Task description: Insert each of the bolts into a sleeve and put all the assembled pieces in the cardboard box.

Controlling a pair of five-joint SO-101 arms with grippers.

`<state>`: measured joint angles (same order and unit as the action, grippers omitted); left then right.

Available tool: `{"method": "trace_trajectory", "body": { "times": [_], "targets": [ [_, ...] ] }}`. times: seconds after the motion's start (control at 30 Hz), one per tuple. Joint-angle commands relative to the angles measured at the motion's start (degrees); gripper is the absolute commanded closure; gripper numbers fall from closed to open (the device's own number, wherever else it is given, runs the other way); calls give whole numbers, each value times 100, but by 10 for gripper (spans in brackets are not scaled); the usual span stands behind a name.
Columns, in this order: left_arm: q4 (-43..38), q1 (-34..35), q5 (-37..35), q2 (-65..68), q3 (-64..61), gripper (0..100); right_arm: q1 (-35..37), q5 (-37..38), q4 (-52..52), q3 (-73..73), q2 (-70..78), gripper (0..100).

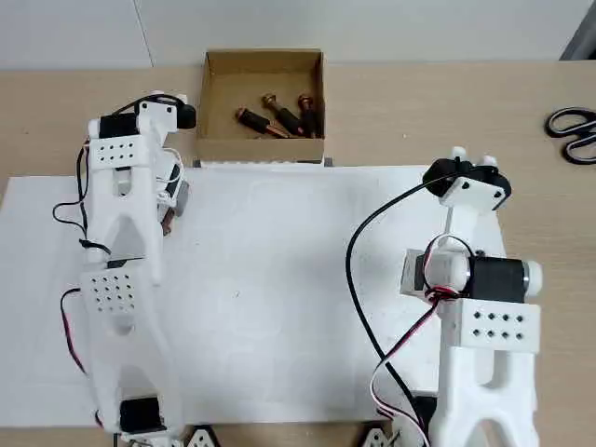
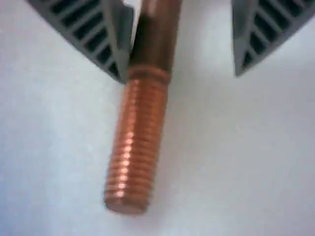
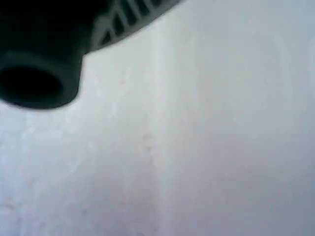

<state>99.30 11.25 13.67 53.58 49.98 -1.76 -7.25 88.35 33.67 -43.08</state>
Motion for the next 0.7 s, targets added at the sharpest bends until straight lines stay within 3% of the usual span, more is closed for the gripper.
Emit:
{"method": "trace_trajectory", "body": {
  "times": [0.0,0.1,0.3,0.47,0.67],
  "targets": [
    [105,9,9,9,75,914,-22,-18,-110,-18,-110,995],
    [105,-18,-18,9,66,998,-22,-18,-110,-18,-127,995],
    [114,-281,-114,-105,-444,995,-22,-35,-110,-18,-163,995],
    [114,-466,-1442,-1196,-892,995,-22,-53,-110,-18,-163,995],
    [114,-730,-2171,-2848,-2070,995,-13,-70,-57,-18,-163,995]
  ]
}}
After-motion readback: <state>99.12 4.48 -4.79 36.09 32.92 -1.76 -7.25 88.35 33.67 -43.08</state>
